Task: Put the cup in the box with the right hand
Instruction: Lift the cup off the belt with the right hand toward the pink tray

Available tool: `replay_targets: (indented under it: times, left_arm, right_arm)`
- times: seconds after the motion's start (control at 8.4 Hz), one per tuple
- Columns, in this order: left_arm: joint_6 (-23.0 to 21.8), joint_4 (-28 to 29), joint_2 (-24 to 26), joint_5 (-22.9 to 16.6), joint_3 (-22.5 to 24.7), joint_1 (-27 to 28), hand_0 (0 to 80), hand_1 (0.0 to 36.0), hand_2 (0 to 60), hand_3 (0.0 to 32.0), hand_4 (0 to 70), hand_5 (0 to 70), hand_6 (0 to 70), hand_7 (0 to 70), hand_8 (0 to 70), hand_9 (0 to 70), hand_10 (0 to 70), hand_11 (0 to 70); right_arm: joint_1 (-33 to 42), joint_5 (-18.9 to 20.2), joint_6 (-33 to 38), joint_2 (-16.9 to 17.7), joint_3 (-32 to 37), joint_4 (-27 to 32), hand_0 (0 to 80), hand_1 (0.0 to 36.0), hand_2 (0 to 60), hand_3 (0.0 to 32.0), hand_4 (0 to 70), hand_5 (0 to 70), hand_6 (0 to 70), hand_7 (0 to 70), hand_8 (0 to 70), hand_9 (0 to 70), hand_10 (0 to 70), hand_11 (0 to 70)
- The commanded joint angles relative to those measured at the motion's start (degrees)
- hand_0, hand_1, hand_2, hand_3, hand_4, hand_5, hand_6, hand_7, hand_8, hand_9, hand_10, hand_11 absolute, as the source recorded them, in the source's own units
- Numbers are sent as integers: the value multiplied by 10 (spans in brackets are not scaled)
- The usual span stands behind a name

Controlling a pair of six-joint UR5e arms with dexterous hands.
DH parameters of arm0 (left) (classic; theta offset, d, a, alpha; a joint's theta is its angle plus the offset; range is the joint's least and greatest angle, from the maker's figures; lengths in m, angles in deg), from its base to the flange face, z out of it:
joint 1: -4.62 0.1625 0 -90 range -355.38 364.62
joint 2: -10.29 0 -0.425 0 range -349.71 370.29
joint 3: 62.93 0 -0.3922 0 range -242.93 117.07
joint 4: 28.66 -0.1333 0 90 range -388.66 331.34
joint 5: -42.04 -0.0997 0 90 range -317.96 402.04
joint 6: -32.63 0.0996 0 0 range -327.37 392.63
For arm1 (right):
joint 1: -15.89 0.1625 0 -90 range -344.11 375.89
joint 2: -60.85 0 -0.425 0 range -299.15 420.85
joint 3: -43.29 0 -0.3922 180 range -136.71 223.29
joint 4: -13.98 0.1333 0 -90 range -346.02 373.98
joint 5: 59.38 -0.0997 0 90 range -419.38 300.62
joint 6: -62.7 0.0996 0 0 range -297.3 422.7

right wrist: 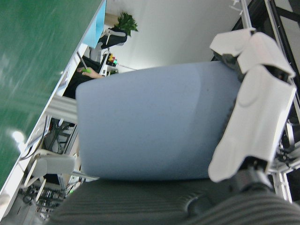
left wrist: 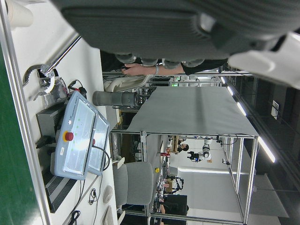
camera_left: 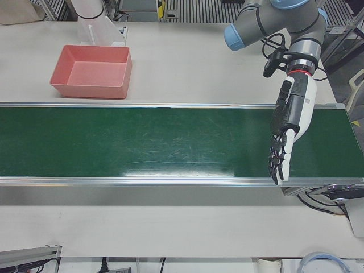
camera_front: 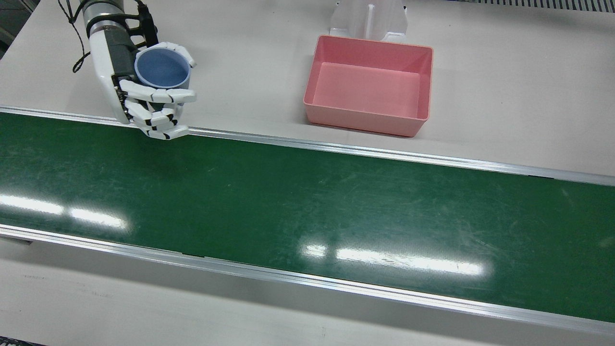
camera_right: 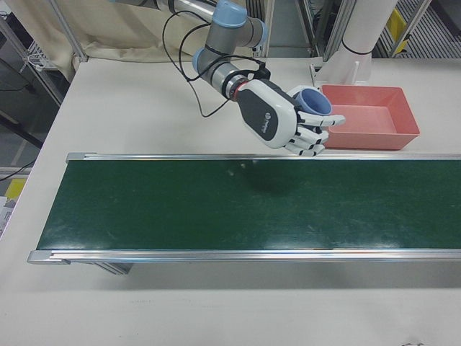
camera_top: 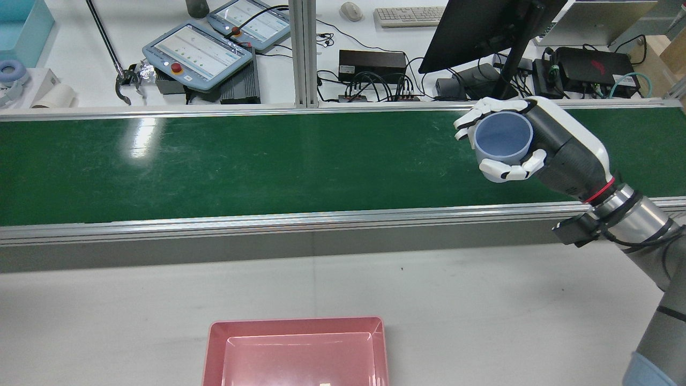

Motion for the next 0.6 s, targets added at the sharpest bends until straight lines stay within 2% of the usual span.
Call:
replay_targets:
  times: [0.0, 0.12, 0.24, 0.36, 0.48]
  left_arm:
    - [0, 0, 0, 1, 0, -1, 0, 0, 0, 0, 0, 0, 0, 0, 0, 0, 0, 0]
    - [0, 0, 0, 1, 0, 0, 0, 0, 0, 0, 0, 0, 0, 0, 0, 0, 0, 0]
    - [0, 0, 0, 0, 0, 0, 0, 0, 0, 0, 0, 0, 0, 0, 0, 0, 0, 0]
    - [0, -1, 0, 0, 0, 0, 0, 0, 0, 0, 0, 0, 0, 0, 0, 0, 0, 0]
    - [0, 0, 0, 0, 0, 0, 0, 0, 0, 0, 0, 0, 0, 0, 0, 0, 0, 0]
  right_arm:
    - [-159, -58, -83, -62, -34, -2, 580, 360, 600, 0, 213, 162, 302, 700, 377, 616, 224, 361]
    - [-208, -74, -110, -79, -37, -2, 608, 360, 600, 0, 269, 160, 302, 700, 373, 612, 222, 358]
    - [-267, -114, -128, -84, -38, 0, 599, 360, 600, 0, 261, 155, 290, 700, 363, 603, 217, 350]
    - [-304, -124, -159, -101, -37, 1, 589, 360, 600, 0, 244, 153, 283, 700, 356, 597, 216, 347]
    - [-334, -128, -189, -111, -35, 1, 595, 360, 600, 0, 259, 149, 275, 700, 345, 587, 211, 338]
